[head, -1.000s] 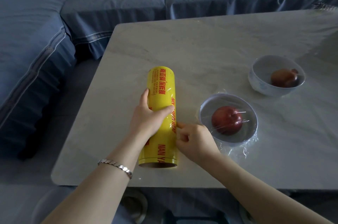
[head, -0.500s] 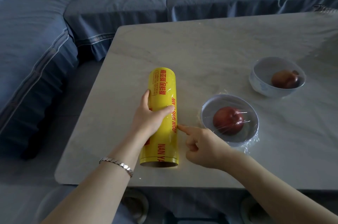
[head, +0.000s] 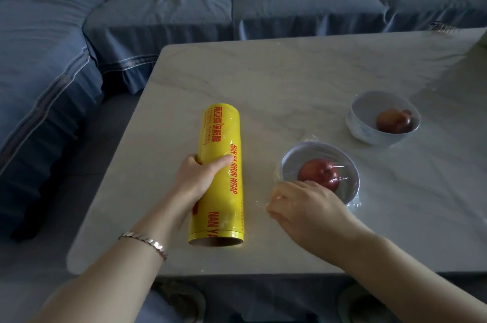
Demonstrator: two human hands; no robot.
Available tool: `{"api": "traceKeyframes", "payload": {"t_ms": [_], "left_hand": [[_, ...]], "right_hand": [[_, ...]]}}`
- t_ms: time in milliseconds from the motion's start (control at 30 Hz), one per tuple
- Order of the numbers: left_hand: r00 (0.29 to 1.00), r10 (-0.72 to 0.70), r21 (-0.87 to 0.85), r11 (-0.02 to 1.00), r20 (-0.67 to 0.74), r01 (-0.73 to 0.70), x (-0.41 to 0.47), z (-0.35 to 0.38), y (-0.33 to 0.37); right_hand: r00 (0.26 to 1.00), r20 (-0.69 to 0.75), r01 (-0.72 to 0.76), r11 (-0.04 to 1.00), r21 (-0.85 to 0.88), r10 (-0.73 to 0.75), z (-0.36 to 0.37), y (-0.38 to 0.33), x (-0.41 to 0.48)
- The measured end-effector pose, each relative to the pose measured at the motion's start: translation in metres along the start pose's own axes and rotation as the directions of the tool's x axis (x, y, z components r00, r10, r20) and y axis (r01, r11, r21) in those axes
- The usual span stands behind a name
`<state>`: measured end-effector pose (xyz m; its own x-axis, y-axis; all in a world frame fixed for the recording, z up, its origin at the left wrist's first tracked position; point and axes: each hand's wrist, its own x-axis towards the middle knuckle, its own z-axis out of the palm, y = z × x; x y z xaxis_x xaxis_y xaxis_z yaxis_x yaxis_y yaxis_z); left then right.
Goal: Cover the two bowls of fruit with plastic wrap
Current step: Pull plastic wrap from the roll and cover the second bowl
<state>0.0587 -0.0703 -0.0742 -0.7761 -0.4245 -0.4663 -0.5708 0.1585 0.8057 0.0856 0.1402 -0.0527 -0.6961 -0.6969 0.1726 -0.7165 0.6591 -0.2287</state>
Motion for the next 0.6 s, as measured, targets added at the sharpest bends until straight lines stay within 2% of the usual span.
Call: {"api": "traceKeyframes", "payload": {"t_ms": [100,167,233,300,367,433,500,600], "left_hand": [[0.998,0.001,-0.135,0.991,0.063,0.008,-0.003,-0.015,0.004],[0.989,0.004,-0.222,0.975,0.148,0.029,-0.003,-0.03,0.008],[0.979,0.014,-0.266,0.963,0.205,0.042,-0.005,-0.042,0.015],[0.977,0.06,-0.254,0.967,0.205,-0.006,-0.008,-0.049,0.022],[0.979,0.109,-0.252,0.966,0.174,-0.063,-0.015,-0.05,0.029],[0.975,0.137,-0.262,0.961,0.178,-0.087,-0.024,-0.047,0.034],[0.96,0.149,-0.256,0.963,0.236,-0.086,-0.034,-0.043,0.036],[0.945,0.158,-0.221,0.971,0.286,-0.095,-0.045,-0.04,0.034]], "right_hand": [[0.991,-0.132,-0.035,0.999,-0.009,0.033,-0.035,0.005,0.007],[0.972,-0.166,-0.144,0.98,0.139,0.167,-0.056,0.005,0.017],[0.947,-0.032,-0.269,0.843,0.465,0.32,-0.058,-0.001,0.028],[0.933,0.156,-0.34,0.647,0.683,0.324,-0.053,-0.014,0.039],[0.909,0.339,-0.416,0.539,0.732,0.241,-0.04,-0.032,0.049],[0.88,0.436,-0.467,0.52,0.716,0.189,-0.027,-0.05,0.057],[0.87,0.444,-0.492,0.446,0.748,0.215,-0.015,-0.055,0.063],[0.869,0.385,-0.464,0.238,0.853,0.311,-0.006,-0.049,0.07]]}}
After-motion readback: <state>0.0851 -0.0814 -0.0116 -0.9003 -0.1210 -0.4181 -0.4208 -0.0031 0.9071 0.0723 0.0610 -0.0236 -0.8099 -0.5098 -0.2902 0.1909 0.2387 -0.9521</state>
